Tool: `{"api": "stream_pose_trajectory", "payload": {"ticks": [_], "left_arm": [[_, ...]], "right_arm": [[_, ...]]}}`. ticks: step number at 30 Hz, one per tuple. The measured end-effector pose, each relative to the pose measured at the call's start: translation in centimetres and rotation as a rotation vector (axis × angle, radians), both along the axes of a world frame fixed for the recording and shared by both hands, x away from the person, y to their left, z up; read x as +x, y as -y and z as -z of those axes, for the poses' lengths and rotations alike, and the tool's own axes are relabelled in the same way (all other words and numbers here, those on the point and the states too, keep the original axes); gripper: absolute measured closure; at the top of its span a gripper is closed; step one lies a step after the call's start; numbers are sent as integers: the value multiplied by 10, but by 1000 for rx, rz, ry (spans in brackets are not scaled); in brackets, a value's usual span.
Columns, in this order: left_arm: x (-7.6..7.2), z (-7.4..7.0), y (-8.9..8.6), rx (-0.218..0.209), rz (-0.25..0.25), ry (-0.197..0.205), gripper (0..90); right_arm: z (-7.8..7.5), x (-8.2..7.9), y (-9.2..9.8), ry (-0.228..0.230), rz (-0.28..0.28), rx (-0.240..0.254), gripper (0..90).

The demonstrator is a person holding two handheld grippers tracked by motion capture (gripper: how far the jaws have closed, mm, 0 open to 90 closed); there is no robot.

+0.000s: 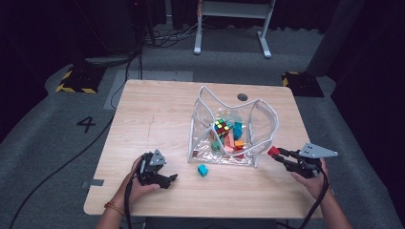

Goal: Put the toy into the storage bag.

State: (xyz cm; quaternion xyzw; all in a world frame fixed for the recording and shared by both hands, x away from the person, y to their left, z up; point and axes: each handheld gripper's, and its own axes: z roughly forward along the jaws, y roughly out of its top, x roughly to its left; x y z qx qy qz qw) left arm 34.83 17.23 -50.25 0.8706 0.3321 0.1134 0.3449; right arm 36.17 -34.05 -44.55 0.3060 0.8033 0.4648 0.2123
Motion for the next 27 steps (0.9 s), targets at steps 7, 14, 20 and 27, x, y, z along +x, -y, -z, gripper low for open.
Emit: {"api": "stream_pose_trajectory", "payload": {"ticks": [7,14,20,27], "left_arm": [[0,0,0,1,0,1,127],[0,0,0,0,0,0,127],[0,0,0,0,0,0,127],[0,0,0,0,1,0,127]], "right_arm": [[-25,12,15,42,45,19,678],[-65,27,21,100,55,33,678],[-96,42,15,134,28,33,678],[-122,56,-10,149,-59,5,677]]}}
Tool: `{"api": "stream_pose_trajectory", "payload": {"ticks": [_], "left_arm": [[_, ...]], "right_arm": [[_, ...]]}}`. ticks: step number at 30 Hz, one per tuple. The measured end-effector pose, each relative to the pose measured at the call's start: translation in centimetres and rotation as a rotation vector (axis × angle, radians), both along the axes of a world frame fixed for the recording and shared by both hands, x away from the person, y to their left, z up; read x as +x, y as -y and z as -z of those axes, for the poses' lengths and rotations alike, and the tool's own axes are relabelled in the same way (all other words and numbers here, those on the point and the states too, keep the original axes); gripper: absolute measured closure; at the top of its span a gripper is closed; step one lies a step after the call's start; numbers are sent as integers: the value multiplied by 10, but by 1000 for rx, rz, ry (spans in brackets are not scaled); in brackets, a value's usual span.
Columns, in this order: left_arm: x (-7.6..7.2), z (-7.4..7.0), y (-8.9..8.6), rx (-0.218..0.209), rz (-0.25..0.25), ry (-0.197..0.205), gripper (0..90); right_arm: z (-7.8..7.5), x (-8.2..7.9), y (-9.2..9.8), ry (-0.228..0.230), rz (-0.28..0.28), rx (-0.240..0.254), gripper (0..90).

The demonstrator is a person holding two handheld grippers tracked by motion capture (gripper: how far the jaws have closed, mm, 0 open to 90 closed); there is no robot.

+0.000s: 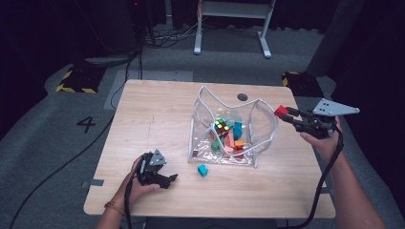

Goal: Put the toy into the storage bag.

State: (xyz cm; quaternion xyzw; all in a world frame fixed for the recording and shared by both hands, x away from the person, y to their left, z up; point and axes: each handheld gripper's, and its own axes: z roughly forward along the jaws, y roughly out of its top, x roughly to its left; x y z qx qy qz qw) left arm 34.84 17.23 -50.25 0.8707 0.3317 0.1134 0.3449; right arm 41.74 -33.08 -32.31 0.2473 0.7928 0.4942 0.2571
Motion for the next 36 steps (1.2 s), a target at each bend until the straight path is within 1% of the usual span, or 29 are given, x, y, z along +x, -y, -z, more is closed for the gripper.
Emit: {"api": "stream_pose_trajectory", "payload": {"ticks": [1,4,5,6,7,8,9,11,12,14,15,17,18,19,21,25,26,27,28,29,30,32,34,36], "left_arm": [[0,0,0,0,0,0,127],[0,0,0,0,0,0,127],[0,0,0,0,0,0,127],[0,0,0,0,0,0,127],[0,0,0,0,0,0,127],[0,0,0,0,0,0,127],[0,0,0,0,0,0,127],[0,0,0,0,-1,0,127],[0,0,0,1,0,0,127],[0,0,0,0,0,0,127],[0,0,0,-1,0,0,127],[0,0,0,0,1,0,127],[0,0,0,0,1,1,127],[0,0,0,0,1,1,126],[0,0,0,-1,1,1,126],[0,0,0,0,2,1,126],[0,0,0,-1,1,0,126],[1,0,0,6,3,8,126],[1,0,0,6,2,9,126],[1,0,0,6,2,8,126],[1,0,0,5,3,7,126],[1,0,0,5,4,7,126],[1,0,0,5,2,8,126],[1,0,0,6,2,8,126]], "right_arm": [[-2,1,-6,-17,-8,-8,678],[-6,7,-25,-27,-74,-40,677],[-6,8,-29,-39,-82,-53,677],[-6,10,-36,-53,-108,-71,677],[-5,13,-42,-53,-132,-95,677],[-5,14,-46,-68,-136,-112,677],[-4,18,-52,-76,-159,-144,677],[-3,23,-60,-86,-185,-174,677],[-3,27,-66,-98,-197,-198,677],[-4,30,-72,-106,-208,-210,677],[-4,33,-75,-119,-210,-217,677],[-4,37,-83,-136,-228,-249,677],[-4,39,-89,-144,-237,-276,678],[-4,40,-92,-148,-244,-284,677],[-4,44,-100,-159,-251,-316,677],[-3,50,-112,-182,-283,-335,678],[-2,52,-115,-189,-290,-350,677],[-1,54,-118,-191,-296,-368,677],[0,56,-122,-204,-300,-392,677],[1,56,-124,-226,-303,-407,677],[2,58,-127,-222,-317,-435,677],[5,60,-132,-246,-320,-477,677],[8,64,-134,-255,-323,-513,677],[10,67,-130,-292,-332,-533,677]]}}
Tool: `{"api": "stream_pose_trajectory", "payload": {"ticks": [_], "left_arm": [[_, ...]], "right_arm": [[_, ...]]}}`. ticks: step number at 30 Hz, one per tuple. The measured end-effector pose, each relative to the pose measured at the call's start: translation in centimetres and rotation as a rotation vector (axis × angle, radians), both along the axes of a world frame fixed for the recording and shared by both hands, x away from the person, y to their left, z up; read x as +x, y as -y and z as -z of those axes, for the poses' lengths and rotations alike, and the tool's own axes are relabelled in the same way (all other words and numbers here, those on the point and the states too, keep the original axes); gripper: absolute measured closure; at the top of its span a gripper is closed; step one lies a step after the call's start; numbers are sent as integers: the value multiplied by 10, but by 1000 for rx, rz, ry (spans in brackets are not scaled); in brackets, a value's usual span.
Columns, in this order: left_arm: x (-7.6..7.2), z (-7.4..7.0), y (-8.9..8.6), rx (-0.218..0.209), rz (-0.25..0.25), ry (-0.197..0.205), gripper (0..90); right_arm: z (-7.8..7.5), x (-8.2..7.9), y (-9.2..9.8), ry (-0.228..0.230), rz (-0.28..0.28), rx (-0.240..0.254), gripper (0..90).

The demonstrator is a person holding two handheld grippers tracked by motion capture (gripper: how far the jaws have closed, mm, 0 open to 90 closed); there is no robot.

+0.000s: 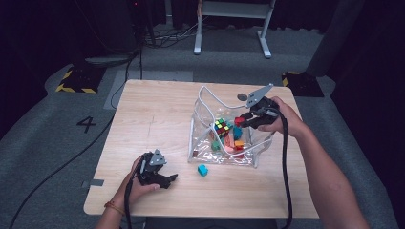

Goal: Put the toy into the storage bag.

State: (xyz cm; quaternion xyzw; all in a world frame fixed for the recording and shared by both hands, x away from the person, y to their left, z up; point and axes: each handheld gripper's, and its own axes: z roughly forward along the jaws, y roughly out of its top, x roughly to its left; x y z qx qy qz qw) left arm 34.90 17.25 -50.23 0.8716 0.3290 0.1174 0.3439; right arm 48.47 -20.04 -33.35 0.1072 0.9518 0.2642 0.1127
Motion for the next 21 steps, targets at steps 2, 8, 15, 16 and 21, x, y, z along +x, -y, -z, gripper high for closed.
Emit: {"api": "stream_pose_trajectory", "payload": {"ticks": [2,8,15,16,21], "left_arm": [[0,0,0,1,0,2,126],[0,0,0,0,-1,1,126],[1,0,0,1,6,2,126],[1,0,0,2,5,1,126],[1,0,0,0,4,1,126]], "right_arm": [[3,4,4,-19,20,-22,677],[8,11,17,-58,82,-113,677],[7,9,34,-59,100,-136,676],[6,8,37,-50,103,-122,672],[1,2,48,-23,118,-6,610]]}}
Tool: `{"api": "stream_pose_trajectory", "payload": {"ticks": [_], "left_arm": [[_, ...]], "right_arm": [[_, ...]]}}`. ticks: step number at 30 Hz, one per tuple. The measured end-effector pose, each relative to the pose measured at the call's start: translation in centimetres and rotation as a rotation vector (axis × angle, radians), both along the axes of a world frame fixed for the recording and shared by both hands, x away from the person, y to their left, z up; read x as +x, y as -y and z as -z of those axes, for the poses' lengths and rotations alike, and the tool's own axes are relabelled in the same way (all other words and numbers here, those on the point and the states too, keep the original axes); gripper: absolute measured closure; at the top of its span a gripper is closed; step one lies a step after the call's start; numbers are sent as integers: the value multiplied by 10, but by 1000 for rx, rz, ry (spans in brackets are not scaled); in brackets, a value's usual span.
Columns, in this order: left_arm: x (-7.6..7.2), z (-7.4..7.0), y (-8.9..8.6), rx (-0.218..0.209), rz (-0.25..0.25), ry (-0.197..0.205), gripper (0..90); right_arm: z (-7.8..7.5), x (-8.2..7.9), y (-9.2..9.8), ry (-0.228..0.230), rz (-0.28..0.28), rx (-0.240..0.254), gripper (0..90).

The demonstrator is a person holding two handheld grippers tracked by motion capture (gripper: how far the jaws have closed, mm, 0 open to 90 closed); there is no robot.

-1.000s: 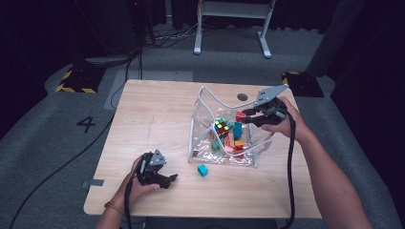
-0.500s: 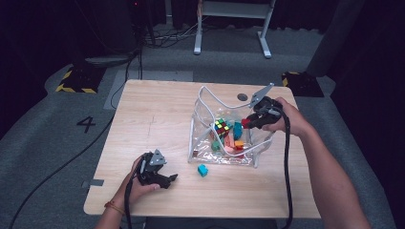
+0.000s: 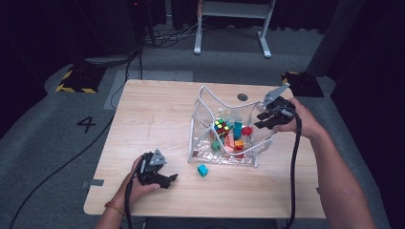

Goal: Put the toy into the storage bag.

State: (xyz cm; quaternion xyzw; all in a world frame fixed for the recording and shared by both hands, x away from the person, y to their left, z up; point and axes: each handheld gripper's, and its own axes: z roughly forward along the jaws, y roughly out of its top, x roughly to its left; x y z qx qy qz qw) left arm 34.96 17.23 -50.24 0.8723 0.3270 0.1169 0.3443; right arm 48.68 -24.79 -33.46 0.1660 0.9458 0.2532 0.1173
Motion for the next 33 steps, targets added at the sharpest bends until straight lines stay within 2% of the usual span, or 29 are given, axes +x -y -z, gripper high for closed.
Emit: {"api": "stream_pose_trajectory", "payload": {"ticks": [3,4,5,7,8,11,14,15,17,21,25,29,31,33], "left_arm": [[0,0,0,-1,0,0,126],[0,0,0,-1,-1,0,126],[0,0,0,-1,-1,0,126],[0,0,0,-1,-1,0,126],[0,0,0,-1,-1,0,126],[0,0,0,-1,-1,0,126],[0,0,0,-2,-1,0,127],[0,0,0,-2,-1,0,126],[0,0,0,-2,-1,0,126],[0,0,0,-2,-2,-1,127],[0,0,0,-2,-2,0,127],[0,0,0,-2,-2,-1,127],[0,0,0,-2,-2,-1,127],[0,0,0,-2,-2,-1,127]], "right_arm": [[-3,-4,6,18,6,48,545],[-3,-8,9,46,11,87,534],[-5,-11,11,50,18,127,520],[-7,-18,14,90,18,196,452],[-9,-23,16,107,53,233,398],[-10,-34,22,150,106,293,335],[-12,-44,29,189,134,341,301],[-13,-50,32,209,164,370,274],[-15,-57,38,235,179,404,264],[-17,-73,62,268,212,482,252],[-10,-90,84,281,256,500,251],[3,-108,103,311,311,507,263],[15,-118,109,294,329,523,270],[25,-126,111,313,345,495,271]]}}
